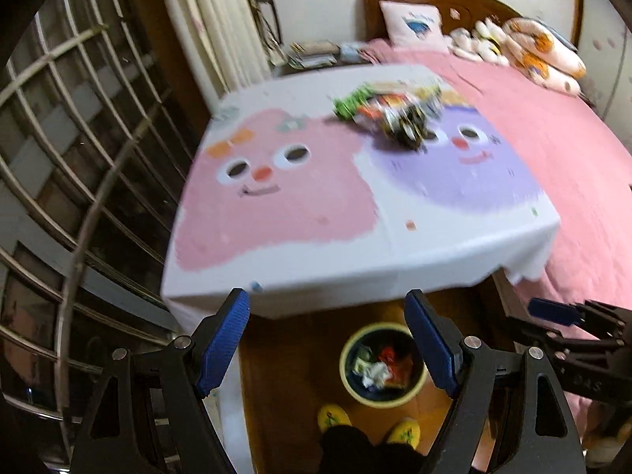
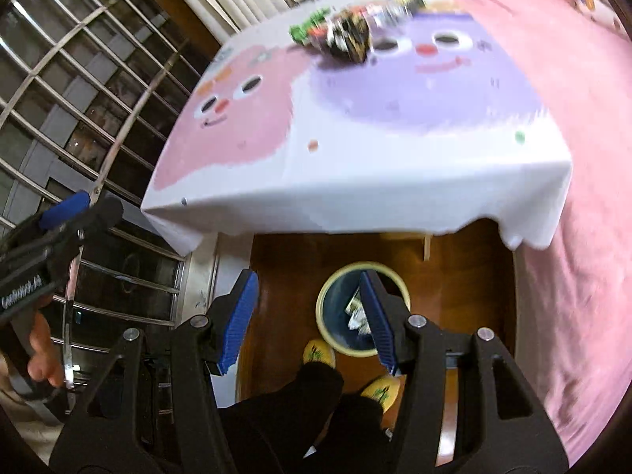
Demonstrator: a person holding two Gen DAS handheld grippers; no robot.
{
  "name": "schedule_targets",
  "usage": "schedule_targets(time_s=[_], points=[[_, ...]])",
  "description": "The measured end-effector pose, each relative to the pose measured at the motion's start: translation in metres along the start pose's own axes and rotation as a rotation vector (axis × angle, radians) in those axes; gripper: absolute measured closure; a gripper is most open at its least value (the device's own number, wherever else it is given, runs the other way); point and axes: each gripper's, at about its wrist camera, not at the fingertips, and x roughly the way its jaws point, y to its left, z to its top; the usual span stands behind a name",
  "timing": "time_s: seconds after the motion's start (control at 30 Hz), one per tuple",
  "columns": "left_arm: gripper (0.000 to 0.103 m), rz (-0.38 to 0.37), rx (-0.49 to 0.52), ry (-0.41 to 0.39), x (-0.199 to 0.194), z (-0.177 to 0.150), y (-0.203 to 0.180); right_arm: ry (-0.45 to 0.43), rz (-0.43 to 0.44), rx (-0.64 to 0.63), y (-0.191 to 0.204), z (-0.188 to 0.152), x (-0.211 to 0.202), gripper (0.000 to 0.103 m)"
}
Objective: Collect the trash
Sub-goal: 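Raise both tools back toward the table, then grasp the green crumpled paper with left gripper while right gripper grasps the black-gold wrapper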
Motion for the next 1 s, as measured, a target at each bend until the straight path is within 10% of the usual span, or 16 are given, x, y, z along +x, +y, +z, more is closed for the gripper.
schedule_targets(time_s=[0.53,1.0], points=[[0.021,-0.047,0.010,-0.030,0.018,0.089,0.006,-0.117,-0.020,-0.026,-0.001,0.092,0.001,0.052],[0.021,-0.216,0.168,0.007,0.150,0.256,0.039,-0.133,-0.193,0.158,-0.016,0.220,0.086,0.046]])
